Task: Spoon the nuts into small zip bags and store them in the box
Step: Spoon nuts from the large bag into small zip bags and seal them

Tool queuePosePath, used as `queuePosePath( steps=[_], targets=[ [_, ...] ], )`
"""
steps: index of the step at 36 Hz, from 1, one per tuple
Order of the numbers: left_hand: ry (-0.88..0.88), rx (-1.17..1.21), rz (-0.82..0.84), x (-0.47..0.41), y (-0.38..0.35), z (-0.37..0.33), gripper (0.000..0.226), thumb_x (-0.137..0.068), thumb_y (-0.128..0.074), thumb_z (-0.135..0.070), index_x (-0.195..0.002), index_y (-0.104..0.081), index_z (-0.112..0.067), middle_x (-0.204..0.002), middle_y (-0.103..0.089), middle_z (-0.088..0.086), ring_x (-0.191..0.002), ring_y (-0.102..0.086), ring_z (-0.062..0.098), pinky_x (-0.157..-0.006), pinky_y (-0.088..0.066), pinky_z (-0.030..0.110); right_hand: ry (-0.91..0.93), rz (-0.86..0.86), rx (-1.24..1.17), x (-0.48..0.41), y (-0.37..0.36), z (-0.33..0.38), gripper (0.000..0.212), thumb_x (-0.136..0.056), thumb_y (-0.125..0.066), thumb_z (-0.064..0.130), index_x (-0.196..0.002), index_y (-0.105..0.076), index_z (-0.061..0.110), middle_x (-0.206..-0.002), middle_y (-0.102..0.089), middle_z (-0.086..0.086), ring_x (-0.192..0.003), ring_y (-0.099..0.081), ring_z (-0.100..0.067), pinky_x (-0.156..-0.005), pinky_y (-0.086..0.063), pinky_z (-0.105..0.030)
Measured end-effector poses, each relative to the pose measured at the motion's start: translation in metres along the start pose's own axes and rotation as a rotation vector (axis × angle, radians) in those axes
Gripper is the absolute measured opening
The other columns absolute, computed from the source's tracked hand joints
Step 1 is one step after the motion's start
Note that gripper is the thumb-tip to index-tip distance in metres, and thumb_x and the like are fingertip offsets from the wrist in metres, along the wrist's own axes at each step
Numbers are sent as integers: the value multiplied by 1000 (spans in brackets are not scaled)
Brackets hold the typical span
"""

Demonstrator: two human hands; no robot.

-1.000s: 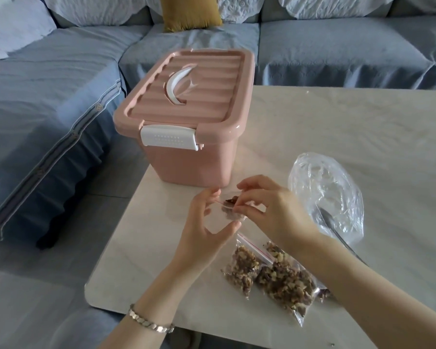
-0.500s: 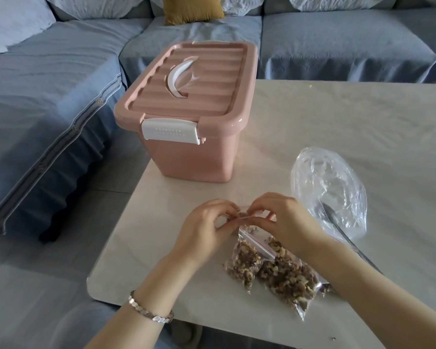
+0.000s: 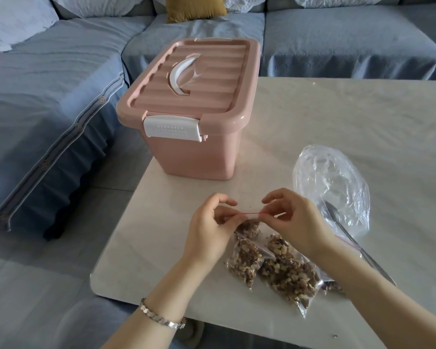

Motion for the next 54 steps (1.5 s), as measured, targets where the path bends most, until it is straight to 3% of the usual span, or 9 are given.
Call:
queuePosePath(
  steps=[6,11,17,20,24,35,46,51,54],
  targets=[
    [-51,-71,-38,1,0,0,38,-75,-73,-2,-80,-55,-34,-68,-67,-11,-68,-65,0,-64,-49,17,4,-67,-61,3,1,-3,32,-74,-74,6,-80,-58,32,-74,-69,18,-63,-64,-2,-67,-51,-15],
    [-56,-108,-20,2,-1,-1,38,-75,-73,-1,-78,-56,-35,-67,-67,-15,-68,-63,-5,-64,-48,12,19,-112,14,5,3,-4,33,-73,-75,6,-72,-56,32,-68,-68,9,-70,-66,-9,-71,-54,-24],
    [-112,-224,124,0,-12,-14,27,-76,-75,-13,-80,-62,-36,-74,-65,-17,-75,-63,-8,-70,-45,5,109,-125,62,9,2,7,37,-73,-73,2,-67,-50,31,-68,-67,9,-69,-63,-3,-68,-51,-17],
    [-201,-335,197,-4,-19,-21,2,-77,-75,-21,-78,-73,-22,-73,-61,-15,-74,-61,-1,-66,-43,8,136,-123,80,10,1,9,40,-74,-73,2,-67,-48,33,-68,-66,12,-71,-63,-2,-67,-50,-15],
    [-280,-440,214,-5,-20,-26,8,-77,-74,-27,-79,-73,-20,-74,-58,-16,-73,-59,3,-66,-47,21,140,-133,79,11,3,9,39,-74,-73,2,-68,-48,31,-68,-65,13,-73,-62,-1,-65,-47,-10],
    [-315,-500,164,-2,-16,-30,10,-71,-64,-34,-69,-68,-25,-79,-62,-12,-74,-57,5,-62,-43,21,209,-161,144,17,1,12,44,-75,-71,3,-65,-41,33,-70,-66,11,-80,-59,-1,-67,-42,-8],
    [-415,-601,89,-2,13,-24,17,-73,-55,-36,-68,-66,-24,-72,-63,-14,-71,-56,4,-62,-41,17,202,-225,145,18,4,7,50,-77,-69,2,-64,-30,30,-71,-66,6,-73,-56,17,-63,-42,-7],
    [-404,-607,42,1,23,-20,10,-73,-62,-33,-68,-64,-25,-75,-60,-16,-71,-56,3,-60,-42,19,195,-235,159,19,2,6,47,-77,-70,3,-65,-34,32,-71,-65,10,-81,-59,1,-67,-44,-12],
    [-357,-613,13,2,25,-16,7,-73,-67,-28,-69,-65,-23,-76,-61,-14,-71,-56,1,-58,-42,17,207,-212,208,17,0,5,29,-78,-69,3,-76,-53,27,-72,-61,18,-76,-60,-5,-70,-49,-21]
  ],
)
Point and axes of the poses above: each hand's wrist, its own x-axis away from the middle knuckle, its own y-axis out of the back of the hand, z = x × y, the point moved 7 cm from there along -x, towards the middle knuckle
